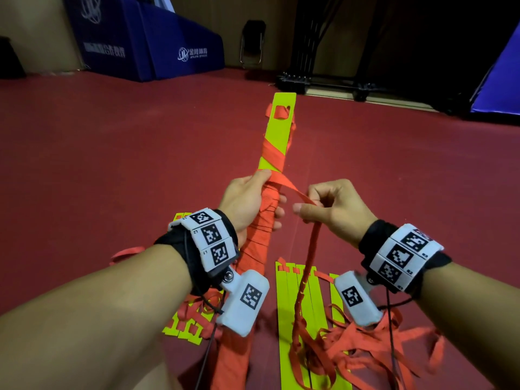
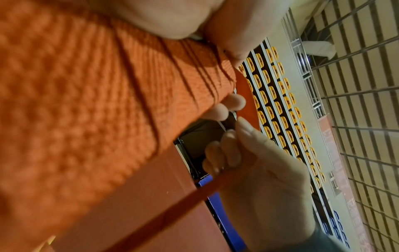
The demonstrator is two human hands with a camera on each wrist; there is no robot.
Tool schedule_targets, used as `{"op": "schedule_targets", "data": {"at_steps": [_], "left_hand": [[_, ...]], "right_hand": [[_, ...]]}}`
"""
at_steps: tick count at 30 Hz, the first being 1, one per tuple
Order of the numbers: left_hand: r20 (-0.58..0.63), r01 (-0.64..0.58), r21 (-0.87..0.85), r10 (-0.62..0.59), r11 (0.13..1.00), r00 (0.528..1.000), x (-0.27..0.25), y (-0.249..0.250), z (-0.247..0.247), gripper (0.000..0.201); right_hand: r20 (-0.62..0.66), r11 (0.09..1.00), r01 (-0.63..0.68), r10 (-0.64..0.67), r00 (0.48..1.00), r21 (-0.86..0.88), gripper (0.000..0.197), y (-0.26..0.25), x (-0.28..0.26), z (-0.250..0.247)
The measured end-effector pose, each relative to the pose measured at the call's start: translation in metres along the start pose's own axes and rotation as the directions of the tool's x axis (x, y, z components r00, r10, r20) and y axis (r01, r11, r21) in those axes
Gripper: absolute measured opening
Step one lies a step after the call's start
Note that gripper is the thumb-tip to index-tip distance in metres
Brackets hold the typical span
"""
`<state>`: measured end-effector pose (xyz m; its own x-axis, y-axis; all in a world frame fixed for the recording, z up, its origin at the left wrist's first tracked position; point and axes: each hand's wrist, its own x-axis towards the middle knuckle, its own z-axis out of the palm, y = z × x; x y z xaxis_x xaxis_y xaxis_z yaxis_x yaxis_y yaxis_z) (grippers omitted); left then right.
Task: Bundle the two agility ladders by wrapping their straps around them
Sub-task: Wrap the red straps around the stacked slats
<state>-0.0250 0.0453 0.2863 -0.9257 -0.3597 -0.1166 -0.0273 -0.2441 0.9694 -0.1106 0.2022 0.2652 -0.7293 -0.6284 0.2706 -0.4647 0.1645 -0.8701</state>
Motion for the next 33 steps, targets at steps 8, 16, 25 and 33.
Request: {"op": "schedule_targets", "data": {"at_steps": [8,16,25,33], "left_hand": [[-0.007,-0.013,-0.029,0.013,0.999,1.0,-0.001,0.003,-0.004,0.033],[0.007,-0.031,-0.039,0.031,0.999,0.999,-0.001,0.003,-0.005,0.028],[0.135,-0.047,0.022,0.044,0.999,0.99,-0.005,0.003,-0.002,0.037],[0.161,-0.081,-0.039,0.086,0.996,0.983,-0.002,-0.012,0.011,0.059]], "right_hand": [[0.04,0.997,-0.074,0.072,0.997,0.027,0.058,-0.012,-0.003,0.007],[-0.057,0.997,-0.061,0.064,0.996,0.052,0.014,-0.008,0.002,0.003],[-0.17,0.999,0.027,-0.024,0.985,0.017,0.029,-0.01,0.005,0.0],[-0.111,0.991,0.052,-0.038,0.993,0.126,0.022,-0.018,0.004,0.014]]}}
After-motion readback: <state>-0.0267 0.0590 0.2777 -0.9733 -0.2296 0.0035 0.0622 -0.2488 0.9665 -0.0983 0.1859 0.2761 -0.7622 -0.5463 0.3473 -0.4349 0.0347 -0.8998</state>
